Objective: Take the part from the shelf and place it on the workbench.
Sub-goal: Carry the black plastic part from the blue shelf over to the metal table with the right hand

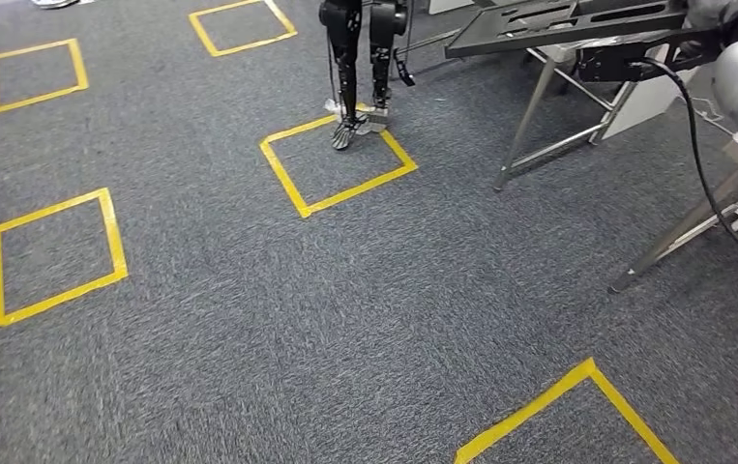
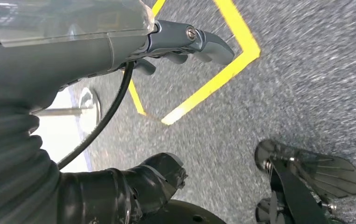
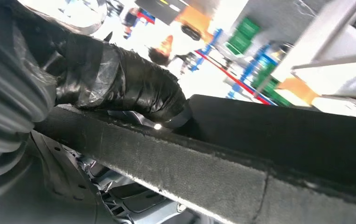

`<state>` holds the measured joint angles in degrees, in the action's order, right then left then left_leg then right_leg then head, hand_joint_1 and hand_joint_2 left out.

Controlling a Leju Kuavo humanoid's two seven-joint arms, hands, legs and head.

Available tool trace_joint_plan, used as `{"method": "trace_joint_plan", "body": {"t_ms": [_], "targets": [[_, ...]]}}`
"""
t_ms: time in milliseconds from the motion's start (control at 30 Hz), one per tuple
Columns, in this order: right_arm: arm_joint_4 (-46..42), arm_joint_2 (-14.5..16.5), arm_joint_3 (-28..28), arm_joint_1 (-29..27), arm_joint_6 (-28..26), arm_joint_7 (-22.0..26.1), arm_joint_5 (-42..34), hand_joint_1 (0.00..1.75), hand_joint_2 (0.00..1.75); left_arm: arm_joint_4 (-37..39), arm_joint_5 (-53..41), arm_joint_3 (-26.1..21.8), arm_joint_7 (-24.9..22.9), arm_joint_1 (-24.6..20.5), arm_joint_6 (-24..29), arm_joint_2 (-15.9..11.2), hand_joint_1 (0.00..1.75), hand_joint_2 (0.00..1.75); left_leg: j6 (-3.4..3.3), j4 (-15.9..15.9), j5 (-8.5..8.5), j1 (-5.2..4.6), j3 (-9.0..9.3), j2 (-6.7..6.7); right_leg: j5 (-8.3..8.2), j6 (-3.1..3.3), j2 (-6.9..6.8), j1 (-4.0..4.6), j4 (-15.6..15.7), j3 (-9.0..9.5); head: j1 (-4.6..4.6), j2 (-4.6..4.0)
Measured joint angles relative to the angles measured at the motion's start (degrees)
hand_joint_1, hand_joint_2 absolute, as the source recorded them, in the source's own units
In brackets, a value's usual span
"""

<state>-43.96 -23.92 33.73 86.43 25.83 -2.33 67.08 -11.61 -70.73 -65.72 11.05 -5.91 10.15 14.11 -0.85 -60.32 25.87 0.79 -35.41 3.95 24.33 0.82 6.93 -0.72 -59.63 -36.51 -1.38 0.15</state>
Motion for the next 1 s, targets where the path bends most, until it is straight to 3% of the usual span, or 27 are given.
{"method": "trace_joint_plan", "body": {"t_ms": [33, 100, 133, 167, 233, 300, 333, 367, 400, 467, 533, 600, 633, 700, 767, 800, 833, 867, 900, 967, 1000], "targets": [[0.04, 0.05, 0.05, 0.07, 0.02, -0.02, -0.01, 1.75, 1.75, 0.0, 0.01, -0.01, -0.17, -0.02, 0.11, -0.03, 0.0, 1.75, -0.14, 0.87, 0.04, -0.07, 0.48, 0.31, -0.03, -0.39, 0.68, -0.15, -0.01, -0.17, -0.01, 0.0], [0.09, -0.18, 0.15, 0.18, 0.02, -0.03, -0.02, 1.75, 1.75, 0.0, 0.01, -0.04, -0.39, -0.14, 0.28, -0.01, 0.0, 1.75, -0.57, 1.49, -0.13, -0.21, 0.91, -1.06, -0.24, -1.17, 1.75, -0.5, 0.24, -0.42, -0.02, -0.01], [0.1, -0.36, 0.17, 0.29, 0.01, -0.03, -0.02, 1.75, 1.75, 0.0, 0.02, -0.06, -0.45, -0.18, 0.35, 0.0, 0.0, 1.75, -0.9, 1.96, -0.34, -0.17, 1.14, -1.86, -0.04, -1.44, 0.92, -0.44, 0.03, -0.62, 0.02, -0.01], [0.11, -0.53, 0.19, 0.48, 0.0, -0.03, -0.02, 1.75, 1.75, 0.0, 0.02, -0.09, -0.49, -0.19, 0.4, 0.01, 0.0, 1.75, -1.23, 2.47, -0.56, -0.08, 1.36, -2.67, 0.68, -1.66, -0.76, -0.3, -1.03, -1.18, 0.04, -0.01], [0.13, -0.6, 0.28, 0.9, -0.01, -0.04, -0.03, 1.75, 1.75, 0.0, 0.03, -0.15, -0.48, -0.16, 0.46, 0.01, 0.0, 1.75, -1.66, 3.04, -0.73, -0.06, 1.64, -4.11, 3.58, -2.07, -4.91, -0.13, -6.35, -3.71, 0.08, 0.0], [0.25, -0.57, 0.43, 1.04, 0.02, -0.03, -0.04, 1.75, 1.75, 0.0, 0.03, -0.22, -0.32, -0.13, 0.34, 0.01, 0.0, 1.75, -1.76, 3.03, -0.53, -0.1, 1.74, -5.51, 6.16, -2.52, -6.35, -0.43, -13.14, -7.1, 0.07, 0.0], [0.34, -0.59, 0.48, 1.03, 0.05, -0.04, -0.05, 1.75, 1.75, 0.0, 0.03, -0.25, -0.22, -0.11, 0.24, 0.02, 0.0, 1.75, -1.74, 2.96, -0.35, -0.1, 1.81, -6.24, 6.15, -2.7, -6.6, -0.6, -14.56, -7.89, 0.07, 0.0], [0.43, -0.6, 0.51, 1.07, 0.07, -0.04, -0.05, 1.75, 1.75, 0.0, 0.03, -0.26, -0.15, -0.1, 0.12, 0.03, 0.0, 1.75, -1.67, 2.86, -0.13, -0.08, 1.93, -6.98, 5.07, -2.84, -6.86, -0.73, -13.78, -7.57, 0.07, 0.0], [0.48, -0.6, 0.52, 1.17, 0.08, -0.04, -0.05, 1.75, 1.75, 0.0, 0.03, -0.27, -0.11, -0.1, 0.03, 0.06, 0.0, 1.75, -1.56, 2.72, 0.14, -0.06, 2.12, -7.68, 3.16, -2.91, -7.42, -0.78, -10.81, -6.1, 0.07, 0.0], [0.51, -0.57, 0.53, 1.5, 0.08, -0.04, -0.05, 1.75, 1.75, 0.0, 0.03, -0.29, -0.09, -0.11, -0.05, 0.13, 0.0, 1.75, -1.11, 2.35, 0.85, -0.26, 2.55, -8.98, 0.04, -2.72, -9.95, -0.37, -3.12, -2.24, 0.07, 0.0], [0.54, -0.5, 0.55, 1.83, 0.07, -0.05, -0.05, 1.75, 1.75, 0.0, 0.03, -0.32, -0.05, -0.17, -0.08, 0.16, 0.0, 1.75, -0.46, 2.18, 1.48, -0.58, 2.98, -10.21, -0.52, -2.01, -11.13, 0.29, 0.38, -0.56, 0.03, 0.0], [0.59, -0.58, 0.56, 1.99, 0.08, -0.04, -0.07, 1.75, 1.75, 0.0, 0.03, -0.34, -0.03, -0.3, -0.1, 0.16, 0.0, 1.75, 0.19, 2.29, 1.97, -0.69, 3.51, -11.58, -0.36, -1.21, -9.61, 0.5, 0.44, -0.52, 0.0, 0.0], [0.58, -0.65, 0.56, 2.07, 0.08, -0.04, -0.07, 1.75, 1.75, 0.0, 0.03, -0.35, -0.02, -0.35, -0.14, 0.16, 0.0, 1.75, 0.52, 2.03, 2.38, -0.6, 3.64, -11.42, -0.36, -0.89, -8.84, 0.38, 0.54, -0.41, 0.0, 0.0], [0.56, -0.69, 0.57, 2.35, 0.07, -0.04, -0.07, 1.75, 1.75, 0.0, 0.03, -0.38, 0.05, -0.38, -0.26, 0.15, 0.0, 1.75, 0.99, -1.24, 4.48, -0.33, 2.31, -8.56, -0.41, -0.16, -7.5, 0.08, 0.76, -0.11, 0.0, 0.0], [0.62, -0.42, 0.62, 2.51, 0.07, -0.05, -0.07, 1.75, 1.75, 0.0, 0.03, -0.4, 0.14, -0.26, -0.4, 0.16, 0.0, 1.75, 1.11, -8.92, 7.98, -0.18, -1.55, -5.17, -0.3, 0.33, -6.11, 0.03, 0.8, 0.03, -0.01, 0.0], [0.7, -0.25, 0.69, 2.5, 0.07, -0.02, -0.07, 1.75, 1.75, 0.0, 0.03, -0.42, 0.11, -0.16, -0.45, 0.16, 0.0, 1.75, 1.1, -12.71, 9.17, -0.18, -3.65, -4.59, -0.25, 0.45, -5.25, 0.08, 0.76, 0.08, 0.0, 0.0], [0.8, -0.09, 0.78, 2.48, 0.08, 0.09, -0.07, 1.75, 1.75, 0.0, 0.03, -0.43, 0.01, -0.08, -0.46, 0.15, 0.0, 1.75, 1.03, -14.95, 9.3, -0.2, -5.11, -4.36, -0.19, 0.54, -4.29, 0.14, 0.73, 0.14, 0.0, 0.0], [0.91, 0.03, 0.86, 2.48, 0.1, 0.21, -0.08, 1.75, 1.75, 0.0, 0.03, -0.45, -0.11, -0.03, -0.46, 0.15, 0.0, 1.75, 0.87, -14.93, 8.19, -0.21, -5.6, -4.23, -0.15, 0.57, -3.31, 0.18, 0.69, 0.23, 0.0, -0.01], [1.02, 0.1, 0.92, 2.5, 0.12, 0.31, -0.08, 1.75, 1.75, 0.0, 0.03, -0.47, -0.28, -0.03, -0.46, 0.14, 0.0, 1.75, 0.62, -12.7, 6.07, -0.23, -5.09, -3.92, -0.11, 0.58, -2.37, 0.2, 0.66, 0.32, 0.0, -0.01], [1.26, 0.2, 0.97, 2.6, 0.19, 0.42, -0.07, 1.75, 1.75, 0.0, 0.09, -0.5, -0.62, -0.03, -0.47, 0.06, 0.0, 1.75, -0.14, -4.6, 1.3, -0.18, -2.2, -1.53, 0.0, 0.46, -0.68, 0.2, 0.6, 0.37, 0.01, -0.01], [1.43, 0.21, 1.0, 2.67, 0.25, 0.43, -0.06, 1.75, 1.75, 0.0, 0.14, -0.53, -0.78, -0.03, -0.47, 0.0, 0.0, 1.75, -0.38, -1.29, -0.05, -0.1, -0.87, -0.27, 0.03, 0.27, 0.08, 0.16, 0.54, 0.28, 0.03, 0.0]]}}
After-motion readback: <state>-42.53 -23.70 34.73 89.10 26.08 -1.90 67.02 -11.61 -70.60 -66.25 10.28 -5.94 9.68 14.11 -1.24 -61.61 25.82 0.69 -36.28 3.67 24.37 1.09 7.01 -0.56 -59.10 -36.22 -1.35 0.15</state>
